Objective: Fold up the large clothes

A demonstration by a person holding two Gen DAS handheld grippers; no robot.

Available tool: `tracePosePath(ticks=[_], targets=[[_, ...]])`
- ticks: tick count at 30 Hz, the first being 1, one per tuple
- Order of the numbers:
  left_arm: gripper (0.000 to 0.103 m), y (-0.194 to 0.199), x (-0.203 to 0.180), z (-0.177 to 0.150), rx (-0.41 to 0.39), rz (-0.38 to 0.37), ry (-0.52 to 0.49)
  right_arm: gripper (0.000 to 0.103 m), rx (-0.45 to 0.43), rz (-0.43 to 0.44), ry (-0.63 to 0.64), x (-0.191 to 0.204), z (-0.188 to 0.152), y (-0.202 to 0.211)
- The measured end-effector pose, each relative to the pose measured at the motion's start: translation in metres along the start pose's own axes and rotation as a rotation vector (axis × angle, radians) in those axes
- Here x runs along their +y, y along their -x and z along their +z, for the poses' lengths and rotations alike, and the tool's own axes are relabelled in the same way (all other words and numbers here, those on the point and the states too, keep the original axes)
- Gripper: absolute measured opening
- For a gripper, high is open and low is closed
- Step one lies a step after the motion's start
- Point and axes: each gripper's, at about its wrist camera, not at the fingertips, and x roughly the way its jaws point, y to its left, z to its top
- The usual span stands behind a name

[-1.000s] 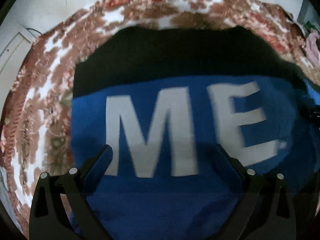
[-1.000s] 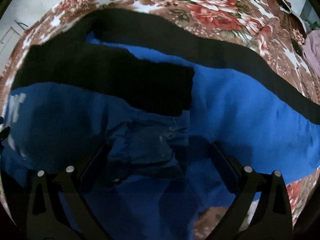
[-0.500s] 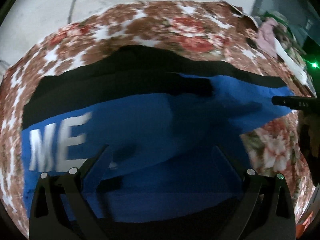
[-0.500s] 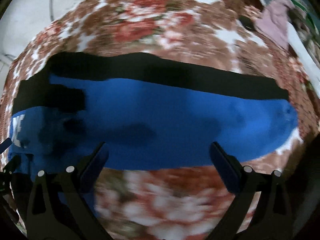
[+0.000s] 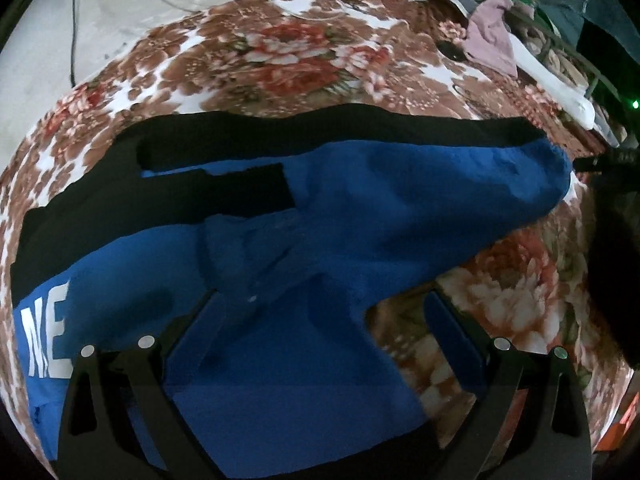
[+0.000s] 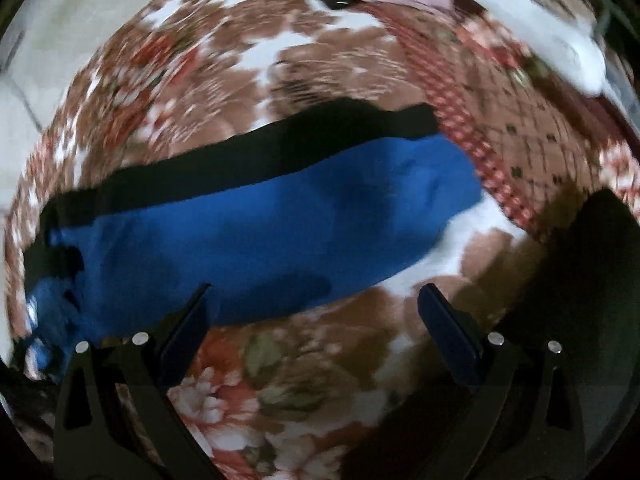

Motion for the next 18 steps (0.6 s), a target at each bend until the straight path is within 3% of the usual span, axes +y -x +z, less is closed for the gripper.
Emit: tracePosePath(ticks=[5, 10, 15, 18], targets=[[0.098, -0.014, -0.022, 0.015, 0.018, -0.001, 0.022, 0.098, 0.034, -0.004, -0.053, -0.046, 0.022, -0.006], [0.097, -0.020, -0.033, 0.022, -0.001, 0.010, 0.020, 0.098, 0.124, 0.226, -0.211, -0.076, 0.036, -0.032], [0.097, -0.016, -0.051, 0.017, -0.054, -0.001, -0.085, 0.098, 0.181, 0.327, -0.323, -0.090, 0.046, -0.062], [0.097, -0.019, -0.054, 0.010, -0.029, -0.010, -0.142, 0.099, 0.197, 0.362, -0.365, -0.096, 0.050, -0.078]])
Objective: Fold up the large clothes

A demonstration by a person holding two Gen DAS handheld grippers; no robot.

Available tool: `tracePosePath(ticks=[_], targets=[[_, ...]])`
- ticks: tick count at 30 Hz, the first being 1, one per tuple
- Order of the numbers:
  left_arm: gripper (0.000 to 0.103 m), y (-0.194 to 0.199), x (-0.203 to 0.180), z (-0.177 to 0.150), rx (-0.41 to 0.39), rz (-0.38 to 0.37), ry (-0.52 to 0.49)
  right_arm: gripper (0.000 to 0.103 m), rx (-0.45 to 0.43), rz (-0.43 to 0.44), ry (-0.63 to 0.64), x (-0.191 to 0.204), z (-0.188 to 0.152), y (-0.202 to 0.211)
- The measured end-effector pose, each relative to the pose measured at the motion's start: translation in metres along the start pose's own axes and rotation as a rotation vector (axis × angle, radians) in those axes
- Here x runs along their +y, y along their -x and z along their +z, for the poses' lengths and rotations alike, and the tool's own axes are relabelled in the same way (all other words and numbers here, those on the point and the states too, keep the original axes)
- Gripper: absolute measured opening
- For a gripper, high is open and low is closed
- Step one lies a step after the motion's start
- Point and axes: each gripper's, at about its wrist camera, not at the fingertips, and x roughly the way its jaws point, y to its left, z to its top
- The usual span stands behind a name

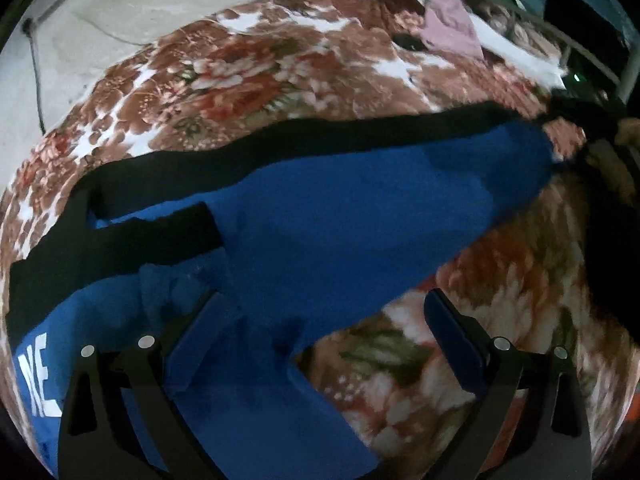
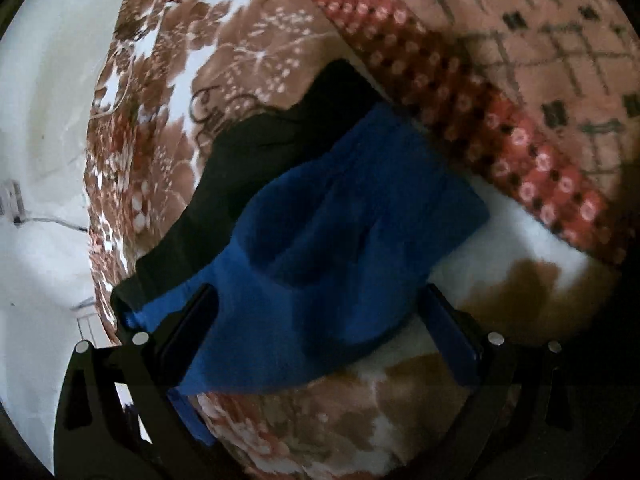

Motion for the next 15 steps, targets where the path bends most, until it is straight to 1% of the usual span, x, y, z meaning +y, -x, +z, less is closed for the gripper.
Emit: tracePosePath(ticks=[2, 3, 4, 5, 6, 7, 8, 10, 12, 13, 14, 15], targets=[[0.097, -0.001, 0.006, -0.004, 0.019, -0.008, 0.003, 0.099, -0.001, 0.042, -0.052, -0.009, 0.006, -0.003], [0.097, -0.001, 0.009, -0.006, 0.023, -0.017, 0.006, 0.099, -0.008, 0.077, -0.083, -0.013, 0.009, -0.003], [0.097, 0.001, 0.012, -0.008, 0.026, -0.035, 0.008, 0.089, -0.014, 0.104, -0.094, -0.014, 0.011, -0.001], [0.097, 0.001, 0.014, -0.009, 0.031, -0.049, 0.004, 0.054, -0.025, 0.101, -0.083, -0.014, 0.011, 0.003], [0.097, 0.001, 0.016, -0.011, 0.036, -0.061, -0.011, 0.037, -0.030, 0.083, -0.067, -0.012, 0.012, 0.005], [0.097, 0.000, 0.016, -0.013, 0.040, -0.074, -0.023, 0.023, -0.030, 0.072, -0.053, -0.011, 0.012, 0.006], [0.097, -0.001, 0.016, -0.015, 0.045, -0.095, -0.041, 0.020, -0.032, 0.077, -0.044, -0.010, 0.011, 0.009], [0.098, -0.005, 0.015, -0.017, 0.045, -0.112, -0.071, 0.014, -0.033, 0.068, -0.013, -0.004, 0.009, 0.013], [0.097, -0.011, 0.018, -0.018, 0.051, -0.105, -0.085, 0.011, -0.056, 0.048, 0.030, 0.005, 0.005, 0.023], [0.097, -0.017, 0.021, -0.019, 0.058, -0.078, -0.091, 0.011, -0.071, 0.045, 0.058, 0.012, 0.004, 0.029], [0.098, -0.021, 0.023, -0.019, 0.060, -0.069, -0.090, 0.011, -0.087, 0.036, 0.088, 0.021, 0.002, 0.035], [0.097, -0.026, 0.027, -0.020, 0.064, -0.077, -0.085, 0.011, -0.104, 0.024, 0.127, 0.035, -0.002, 0.043]])
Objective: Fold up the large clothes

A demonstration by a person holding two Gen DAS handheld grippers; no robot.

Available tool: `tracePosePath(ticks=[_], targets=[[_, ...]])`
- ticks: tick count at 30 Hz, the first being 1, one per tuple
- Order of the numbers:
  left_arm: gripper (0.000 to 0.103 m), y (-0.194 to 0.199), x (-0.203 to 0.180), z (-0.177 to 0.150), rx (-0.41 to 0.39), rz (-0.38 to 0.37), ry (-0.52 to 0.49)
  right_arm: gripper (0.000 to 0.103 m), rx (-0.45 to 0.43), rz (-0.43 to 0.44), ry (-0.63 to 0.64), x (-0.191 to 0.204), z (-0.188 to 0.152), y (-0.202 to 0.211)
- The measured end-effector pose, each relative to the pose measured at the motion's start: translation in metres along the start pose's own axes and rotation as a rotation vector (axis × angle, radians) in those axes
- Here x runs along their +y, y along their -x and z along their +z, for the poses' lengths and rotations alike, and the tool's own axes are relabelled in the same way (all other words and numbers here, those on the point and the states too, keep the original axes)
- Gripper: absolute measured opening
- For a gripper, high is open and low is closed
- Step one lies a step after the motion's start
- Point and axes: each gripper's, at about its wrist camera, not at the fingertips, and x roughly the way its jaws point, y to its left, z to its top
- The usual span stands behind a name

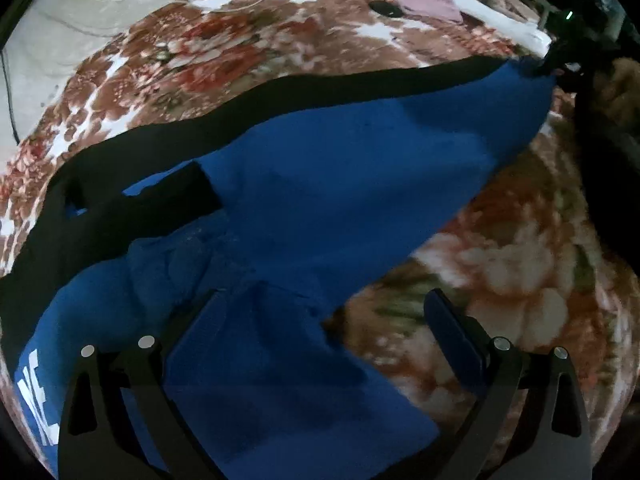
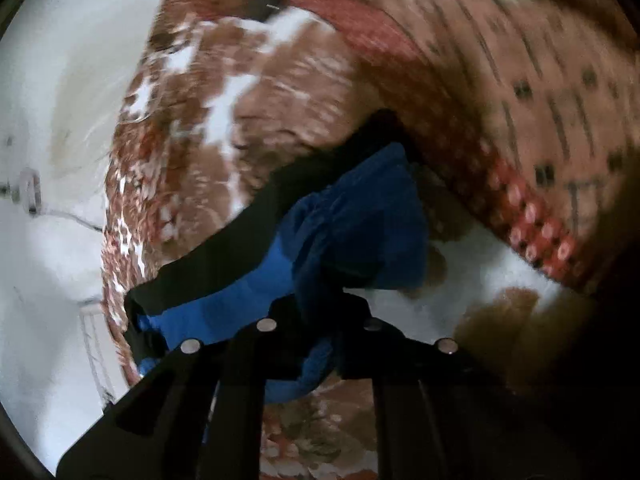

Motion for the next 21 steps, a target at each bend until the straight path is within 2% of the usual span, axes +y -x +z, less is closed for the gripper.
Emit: tracePosePath(ticks=[5, 7, 14, 18, 21], targets=[[0.098, -0.025, 0.006, -0.006, 0.033, -0.084, -0.002, 0.011, -0.029, 0.036, 0.132, 0.069, -0.004, 0.028], [0.098, -0.033, 0.006, -0.009, 0.042, -0.121, 0.014, 0.011, -0.034, 0.070, 0.201, 0.110, -0.011, 0.037], [0.098, -0.039, -0.009, -0.018, 0.018, -0.059, -0.108, 0.010, 0.008, 0.208, 0.432, 0.267, -0.058, 0.047], [0.098, -0.036, 0.002, -0.017, -0.004, -0.098, 0.011, 0.010, 0.076, 0.292, 0.525, 0.351, -0.091, 0.030], [0.098, -0.038, -0.002, -0.017, -0.017, -0.067, 0.026, 0.010, 0.108, 0.271, 0.643, 0.412, -0.122, 0.008]])
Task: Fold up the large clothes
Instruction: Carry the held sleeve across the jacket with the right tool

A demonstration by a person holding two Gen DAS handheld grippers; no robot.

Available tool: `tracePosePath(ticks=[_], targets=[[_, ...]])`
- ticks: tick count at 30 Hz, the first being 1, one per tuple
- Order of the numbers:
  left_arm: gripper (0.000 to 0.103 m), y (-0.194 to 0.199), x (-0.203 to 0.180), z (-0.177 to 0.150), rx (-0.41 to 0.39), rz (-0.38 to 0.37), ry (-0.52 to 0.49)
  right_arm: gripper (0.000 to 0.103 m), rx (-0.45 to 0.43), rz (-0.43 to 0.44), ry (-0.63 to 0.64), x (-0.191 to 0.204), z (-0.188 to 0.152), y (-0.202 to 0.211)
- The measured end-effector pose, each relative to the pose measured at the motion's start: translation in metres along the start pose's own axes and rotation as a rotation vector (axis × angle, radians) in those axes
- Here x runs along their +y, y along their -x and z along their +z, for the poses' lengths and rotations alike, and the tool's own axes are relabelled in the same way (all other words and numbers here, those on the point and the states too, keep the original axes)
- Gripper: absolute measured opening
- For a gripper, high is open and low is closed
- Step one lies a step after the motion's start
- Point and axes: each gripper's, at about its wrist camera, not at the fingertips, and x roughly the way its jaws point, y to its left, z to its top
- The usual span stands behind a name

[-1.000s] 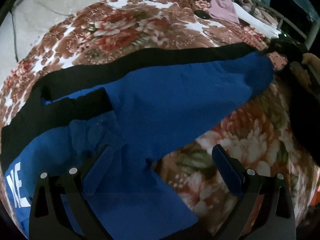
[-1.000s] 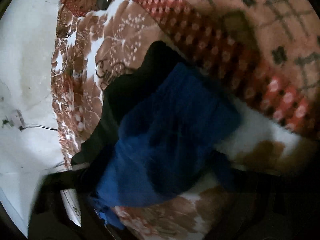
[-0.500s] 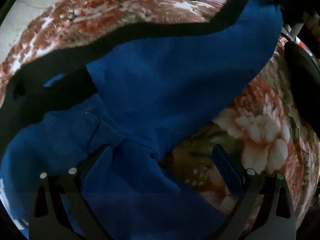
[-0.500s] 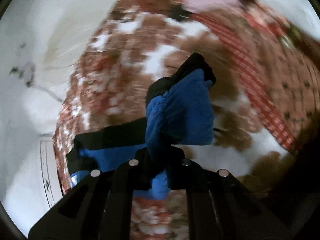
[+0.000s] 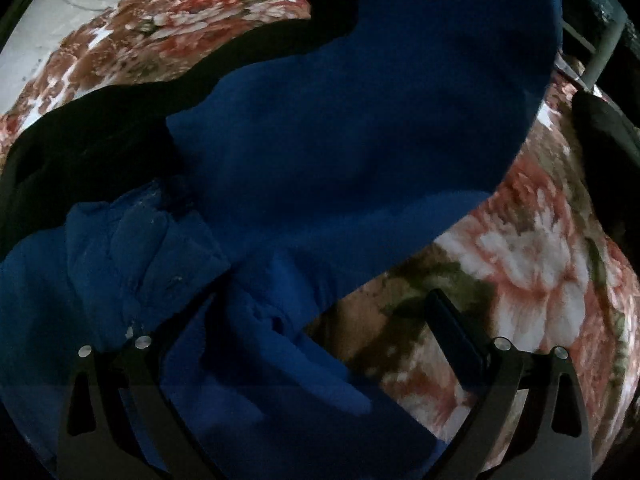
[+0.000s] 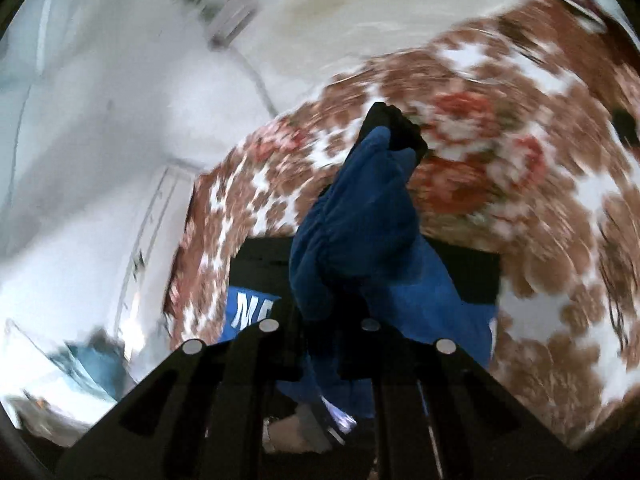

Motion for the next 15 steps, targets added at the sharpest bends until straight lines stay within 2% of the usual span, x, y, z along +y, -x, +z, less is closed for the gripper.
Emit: tracePosePath(ticks=[8, 15], targets=[[0.098, 0.002, -0.012, -0.010, -0.059, 0.075, -0.049, 0.009, 0.107, 0.035, 0.099, 0.097, 0.006, -0.110], [0.098, 0.005, -0.022, -0.020, -0.088, 0.114, -0.057, 0.009, 0.209, 0.113, 0.172, 0.175, 0.001, -0.208]])
